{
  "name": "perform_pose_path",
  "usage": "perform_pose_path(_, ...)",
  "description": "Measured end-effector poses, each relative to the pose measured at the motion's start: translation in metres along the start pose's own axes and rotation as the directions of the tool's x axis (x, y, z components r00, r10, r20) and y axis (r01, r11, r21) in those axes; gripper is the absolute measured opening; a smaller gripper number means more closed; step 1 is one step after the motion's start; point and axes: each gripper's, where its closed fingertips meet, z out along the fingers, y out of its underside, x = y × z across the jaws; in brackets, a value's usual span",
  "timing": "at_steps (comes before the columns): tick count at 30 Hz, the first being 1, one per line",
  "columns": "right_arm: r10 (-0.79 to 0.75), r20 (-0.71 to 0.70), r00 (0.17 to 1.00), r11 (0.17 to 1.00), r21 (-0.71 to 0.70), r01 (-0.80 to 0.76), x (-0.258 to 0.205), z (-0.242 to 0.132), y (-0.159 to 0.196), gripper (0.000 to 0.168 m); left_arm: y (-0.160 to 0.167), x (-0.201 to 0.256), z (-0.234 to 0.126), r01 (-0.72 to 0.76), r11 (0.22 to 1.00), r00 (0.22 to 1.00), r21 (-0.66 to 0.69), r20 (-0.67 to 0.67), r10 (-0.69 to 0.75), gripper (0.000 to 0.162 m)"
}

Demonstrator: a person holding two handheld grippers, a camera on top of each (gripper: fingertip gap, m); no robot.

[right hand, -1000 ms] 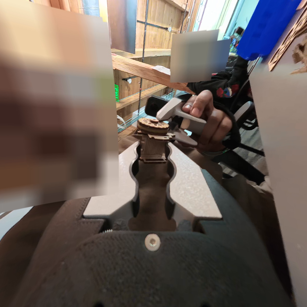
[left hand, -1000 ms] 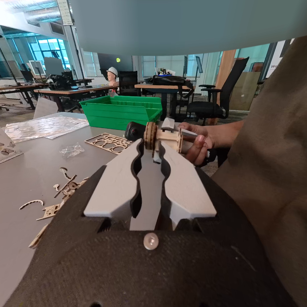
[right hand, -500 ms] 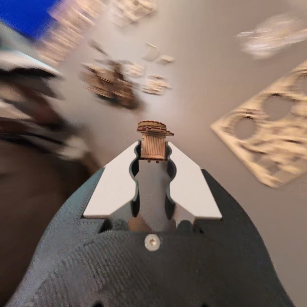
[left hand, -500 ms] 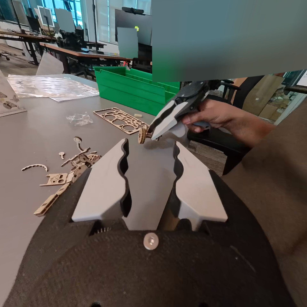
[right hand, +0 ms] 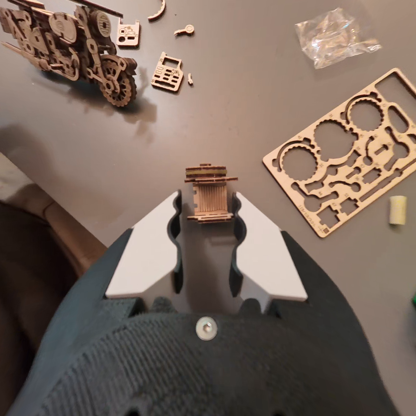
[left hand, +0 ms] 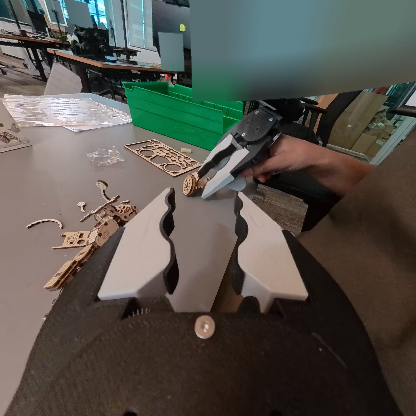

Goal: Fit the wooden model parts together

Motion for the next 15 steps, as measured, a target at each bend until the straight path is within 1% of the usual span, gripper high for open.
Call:
perform_pose_path(2, -0.008, 0.009, 1.0, 1.0, 0.01, 0.008, 0.001, -0.004, -0.002, 0.046, 0.001, 0.0, 0.0, -0.003, 1.0, 1.0, -0.003, 0.001, 0.003, 0.049)
perform_pose_path(4, -0.016, 0.025, 1.0, 0.998, 0.056, 0.015, 0.004, -0.014, -0.01, 0.049, 0.001, 0.0, 0.001, -0.004, 1.0, 1.0, -0.007, 0.001, 0.004, 0.049)
perform_pose_path(6, -0.004, 0.037, 0.999, 0.987, 0.159, -0.002, 0.012, -0.03, -0.025, 0.048, 0.002, -0.001, 0.001, -0.003, 1.0, 1.0, -0.01, 0.001, 0.003, 0.049)
perform_pose_path(8, 0.013, 0.035, 0.999, 0.954, 0.298, -0.023, 0.024, -0.051, -0.042, 0.046, 0.002, -0.002, 0.001, 0.0, 1.0, 1.0, -0.012, 0.001, 0.0, 0.049)
perform_pose_path(9, 0.011, 0.025, 1.0, 0.932, 0.362, -0.019, 0.03, -0.061, -0.049, 0.038, 0.003, -0.002, 0.001, 0.003, 1.0, 1.0, -0.014, 0.001, -0.003, 0.049)
perform_pose_path(10, 0.001, -0.002, 1.0, 0.911, 0.413, 0.0, 0.036, -0.069, -0.054, 0.025, 0.003, -0.002, 0.001, 0.006, 1.0, 1.0, -0.017, 0.001, -0.006, 0.049)
perform_pose_path(11, -0.013, -0.05, 0.999, 0.898, 0.44, 0.033, 0.043, -0.073, -0.055, 0.017, 0.004, -0.002, 0.002, 0.01, 1.0, 1.0, -0.023, 0.0, -0.01, 0.05)
perform_pose_path(12, -0.034, -0.107, 0.994, 0.895, 0.44, 0.078, 0.048, -0.073, -0.054, 0.013, 0.005, -0.003, 0.002, 0.019, 0.999, 1.0, -0.03, 0.005, -0.019, 0.056)
perform_pose_path(14, -0.08, -0.218, 0.973, 0.908, 0.386, 0.162, 0.056, -0.066, -0.049, 0.01, 0.01, -0.004, 0.005, 0.042, 0.998, 0.999, -0.053, 0.007, -0.042, 0.073)
perform_pose_path(15, -0.097, -0.264, 0.96, 0.915, 0.355, 0.19, 0.059, -0.061, -0.047, 0.015, 0.011, -0.004, 0.006, 0.055, 0.996, 0.998, -0.064, 0.002, -0.055, 0.079)
